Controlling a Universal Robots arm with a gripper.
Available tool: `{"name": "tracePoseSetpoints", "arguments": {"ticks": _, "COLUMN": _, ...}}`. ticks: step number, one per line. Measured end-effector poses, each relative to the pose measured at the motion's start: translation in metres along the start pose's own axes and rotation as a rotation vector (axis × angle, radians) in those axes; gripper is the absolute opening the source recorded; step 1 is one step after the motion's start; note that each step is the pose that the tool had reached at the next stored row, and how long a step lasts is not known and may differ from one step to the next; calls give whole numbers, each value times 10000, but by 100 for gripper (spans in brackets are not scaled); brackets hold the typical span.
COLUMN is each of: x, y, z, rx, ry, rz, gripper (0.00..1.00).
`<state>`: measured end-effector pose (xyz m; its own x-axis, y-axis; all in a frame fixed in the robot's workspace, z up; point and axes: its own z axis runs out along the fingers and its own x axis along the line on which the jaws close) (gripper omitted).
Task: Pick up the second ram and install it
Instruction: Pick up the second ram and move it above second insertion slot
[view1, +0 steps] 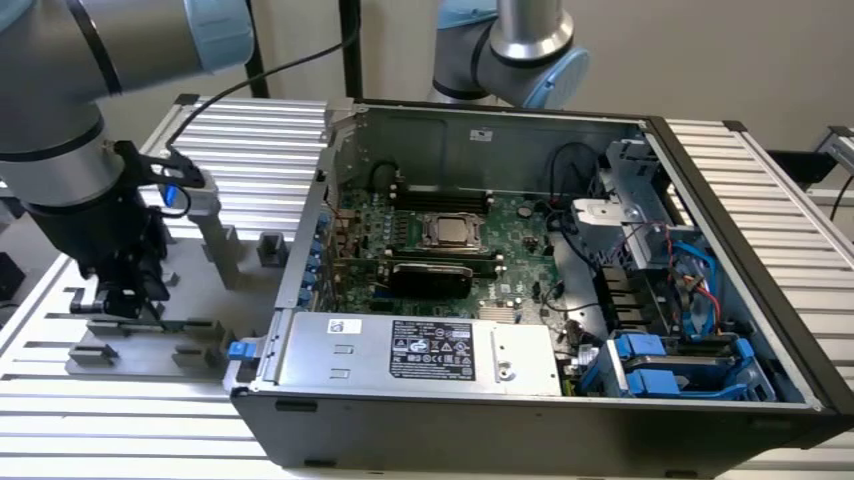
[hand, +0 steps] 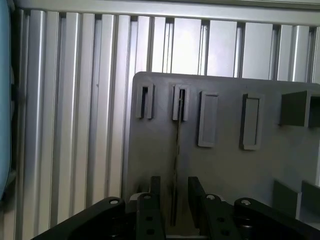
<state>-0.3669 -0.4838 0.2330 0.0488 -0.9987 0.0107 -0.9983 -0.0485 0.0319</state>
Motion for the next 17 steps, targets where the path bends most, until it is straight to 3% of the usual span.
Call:
{"name": "tracePoseSetpoints", "arguments": {"ticks": 12, "x": -3, "y": 3, "z": 219, "rx": 1, "ry": -6, "rz": 0, "gripper": 36}}
{"name": "tracePoseSetpoints", "arguments": {"ticks": 17, "x": -4, "y": 22, "z": 302, "rx": 3, "ry": -49, "rz": -3, "gripper": 36}}
